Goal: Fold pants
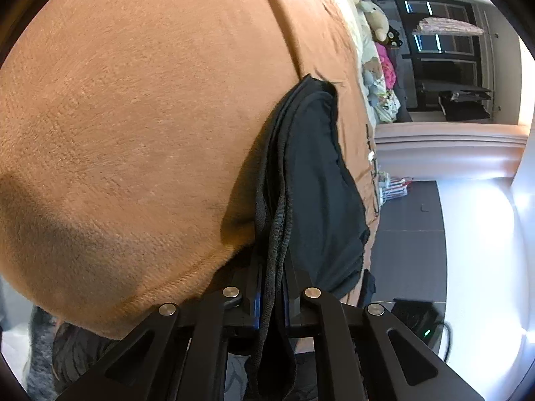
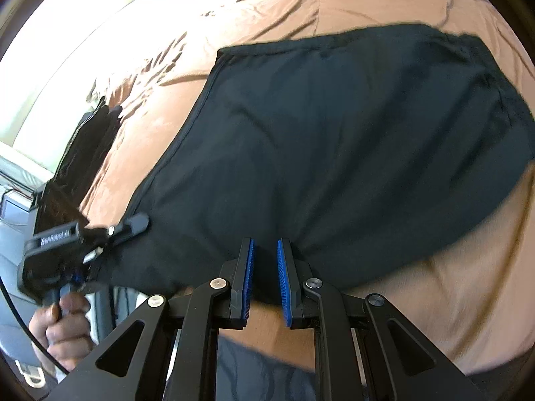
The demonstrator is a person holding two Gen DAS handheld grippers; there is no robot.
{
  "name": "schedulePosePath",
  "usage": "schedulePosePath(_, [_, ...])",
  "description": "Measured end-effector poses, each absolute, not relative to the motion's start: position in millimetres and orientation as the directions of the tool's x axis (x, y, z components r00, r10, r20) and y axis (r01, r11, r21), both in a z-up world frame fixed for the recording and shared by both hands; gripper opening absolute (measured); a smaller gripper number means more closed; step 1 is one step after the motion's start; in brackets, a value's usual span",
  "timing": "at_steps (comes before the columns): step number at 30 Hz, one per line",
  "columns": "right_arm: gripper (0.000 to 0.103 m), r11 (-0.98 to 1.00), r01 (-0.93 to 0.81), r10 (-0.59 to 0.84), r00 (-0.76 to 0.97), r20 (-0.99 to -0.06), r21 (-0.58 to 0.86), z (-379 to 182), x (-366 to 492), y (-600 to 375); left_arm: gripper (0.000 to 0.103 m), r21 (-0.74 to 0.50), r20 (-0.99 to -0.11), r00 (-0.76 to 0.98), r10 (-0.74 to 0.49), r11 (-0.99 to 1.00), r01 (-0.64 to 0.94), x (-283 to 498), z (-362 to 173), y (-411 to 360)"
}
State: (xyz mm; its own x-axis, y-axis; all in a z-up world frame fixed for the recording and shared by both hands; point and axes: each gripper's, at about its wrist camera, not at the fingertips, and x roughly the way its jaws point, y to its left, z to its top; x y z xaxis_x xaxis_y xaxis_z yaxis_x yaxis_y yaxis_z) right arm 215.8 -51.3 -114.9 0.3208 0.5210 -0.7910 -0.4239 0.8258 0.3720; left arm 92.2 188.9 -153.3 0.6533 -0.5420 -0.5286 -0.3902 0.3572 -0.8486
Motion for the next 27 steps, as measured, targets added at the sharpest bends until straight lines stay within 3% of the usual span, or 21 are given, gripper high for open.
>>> schedulePosePath(11, [0.012, 0.830, -0.406, 0.535, 0.387, -0.751, 0.381, -82.8, 233.5, -70.3, 0.007, -0.871, -0.484, 0.684, -0.546, 0.371, -0.320, 98.0, -126.4, 185.3])
schedulePosePath(27, [0.012, 0.783, -0.386, 0.610, 0.329, -0.721, 0.487, -105.6, 248.0, -83.9, 0.007, -0.874, -0.441, 0.680, -0.586, 0.454, -0.176, 148.0, -68.7, 142.4])
